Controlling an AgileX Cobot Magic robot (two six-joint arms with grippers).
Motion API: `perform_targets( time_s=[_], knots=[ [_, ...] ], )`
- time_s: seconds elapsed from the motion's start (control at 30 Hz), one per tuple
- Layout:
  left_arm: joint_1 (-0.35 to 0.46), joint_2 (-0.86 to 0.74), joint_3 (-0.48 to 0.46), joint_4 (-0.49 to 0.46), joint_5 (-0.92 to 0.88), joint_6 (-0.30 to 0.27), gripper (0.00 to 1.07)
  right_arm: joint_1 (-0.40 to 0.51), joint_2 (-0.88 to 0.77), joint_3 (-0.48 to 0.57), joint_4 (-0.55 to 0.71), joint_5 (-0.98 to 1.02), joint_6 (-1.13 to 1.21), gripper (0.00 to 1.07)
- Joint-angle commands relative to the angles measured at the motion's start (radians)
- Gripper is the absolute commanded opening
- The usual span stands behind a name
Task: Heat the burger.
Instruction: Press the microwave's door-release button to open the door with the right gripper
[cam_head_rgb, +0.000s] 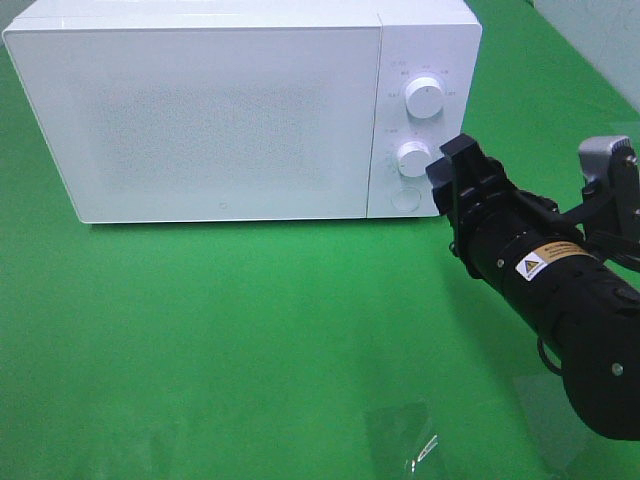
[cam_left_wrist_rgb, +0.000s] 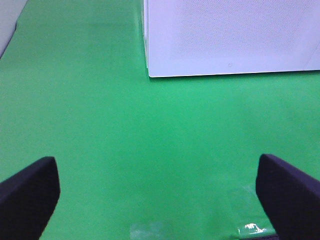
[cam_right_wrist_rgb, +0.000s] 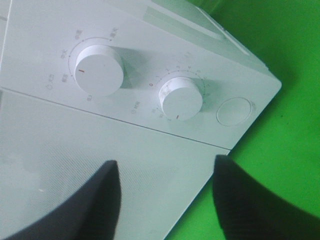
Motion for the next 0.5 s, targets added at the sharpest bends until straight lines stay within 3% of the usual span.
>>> perform_targets(
  time_s=[0.03, 0.07, 0.1, 0.13, 0.17, 0.5],
  knots=[
    [0.003, -0.006, 0.004, -0.002, -0.011, -0.003, 1.0, 0.004, 0.0, 0.0, -0.017, -0.003, 0.125, 0.33],
    [0.003, -0.006, 0.004, -0.002, -0.011, -0.003, 1.0, 0.004, 0.0, 0.0, -0.017, -0.001, 0.183, 0.19],
    [0.003, -0.006, 0.004, -0.002, -0.011, -0.003, 1.0, 0.004, 0.0, 0.0, -0.017, 0.002, 0.201, 0.12],
    [0.003, -0.006, 0.004, -0.002, -0.011, -0.003, 1.0, 0.004, 0.0, 0.0, -0.017, 0.002, 0.201, 0.12],
    [0.003, -0.006, 0.004, -0.002, -0.011, -0.003, 1.0, 0.004, 0.0, 0.0, -0.013, 0.02, 0.227, 0.0],
    [0.003, -0.006, 0.004, -0.002, -0.011, -0.003, 1.0, 0.004, 0.0, 0.0, -0.008, 0.153, 0.349, 0.0]
  ],
)
